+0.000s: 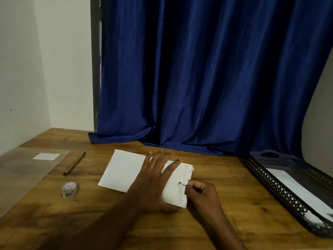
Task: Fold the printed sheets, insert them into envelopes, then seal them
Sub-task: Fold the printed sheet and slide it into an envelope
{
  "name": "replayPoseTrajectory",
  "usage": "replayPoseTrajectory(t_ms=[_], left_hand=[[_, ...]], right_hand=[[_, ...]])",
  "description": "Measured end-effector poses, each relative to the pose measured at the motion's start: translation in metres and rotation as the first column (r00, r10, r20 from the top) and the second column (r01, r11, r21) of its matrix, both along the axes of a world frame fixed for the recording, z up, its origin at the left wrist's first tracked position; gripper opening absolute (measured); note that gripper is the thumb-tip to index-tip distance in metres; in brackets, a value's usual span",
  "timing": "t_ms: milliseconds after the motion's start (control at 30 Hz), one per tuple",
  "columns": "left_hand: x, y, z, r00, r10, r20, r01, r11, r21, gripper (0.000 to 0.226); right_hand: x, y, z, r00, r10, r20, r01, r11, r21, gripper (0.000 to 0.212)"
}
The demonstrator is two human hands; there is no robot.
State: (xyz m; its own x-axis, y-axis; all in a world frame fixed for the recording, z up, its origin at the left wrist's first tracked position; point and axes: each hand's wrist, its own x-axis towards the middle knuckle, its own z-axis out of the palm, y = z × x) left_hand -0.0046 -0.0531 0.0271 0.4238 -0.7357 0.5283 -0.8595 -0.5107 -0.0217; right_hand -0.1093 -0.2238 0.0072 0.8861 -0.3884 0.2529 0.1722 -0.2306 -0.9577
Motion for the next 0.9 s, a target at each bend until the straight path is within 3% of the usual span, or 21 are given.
replayPoseTrajectory(t_ms=[67,133,200,300,400,533,600,700,900], left_hand=[[0.005,0.000,-0.002,0.999,0.026,-0.047,-0.023,0.998,0.059,0.134],[0.008,0.000,-0.007,0.995,0.046,-0.086,-0.037,0.994,0.100,0.132],[0.012,0.000,-0.013,0.987,0.063,-0.149,-0.048,0.993,0.105,0.115],[0.022,0.002,-0.020,0.969,0.120,-0.216,-0.094,0.988,0.125,0.090],[0.031,0.011,-0.021,0.932,0.213,-0.291,-0.165,0.969,0.182,0.086],[0.033,0.019,-0.025,0.893,0.312,-0.325,-0.202,0.922,0.331,0.074],[0.033,0.018,-0.025,0.885,0.330,-0.327,-0.197,0.904,0.380,0.067],[0.033,0.016,-0.024,0.878,0.343,-0.334,-0.190,0.890,0.413,0.064],[0.036,0.018,-0.027,0.873,0.343,-0.347,-0.185,0.891,0.414,0.066]], right_hand=[[-0.009,-0.010,-0.001,0.994,-0.106,-0.014,0.107,0.992,0.074,0.011],[-0.015,-0.018,-0.001,0.962,-0.274,-0.014,0.274,0.961,0.045,0.016],[-0.018,-0.018,0.002,0.928,-0.372,-0.003,0.372,0.928,-0.012,0.018],[-0.017,-0.007,0.008,0.927,-0.373,0.040,0.374,0.906,-0.199,0.020],[-0.010,0.009,0.012,0.954,-0.292,0.073,0.288,0.817,-0.499,0.035],[0.013,0.029,0.011,0.978,-0.191,-0.088,0.032,0.546,-0.837,0.059],[0.020,0.038,0.004,0.956,-0.181,-0.230,-0.123,0.462,-0.878,0.067],[0.022,0.041,-0.007,0.903,-0.154,-0.401,-0.301,0.439,-0.846,0.077],[0.022,0.038,-0.010,0.896,-0.148,-0.419,-0.325,0.423,-0.846,0.085]])
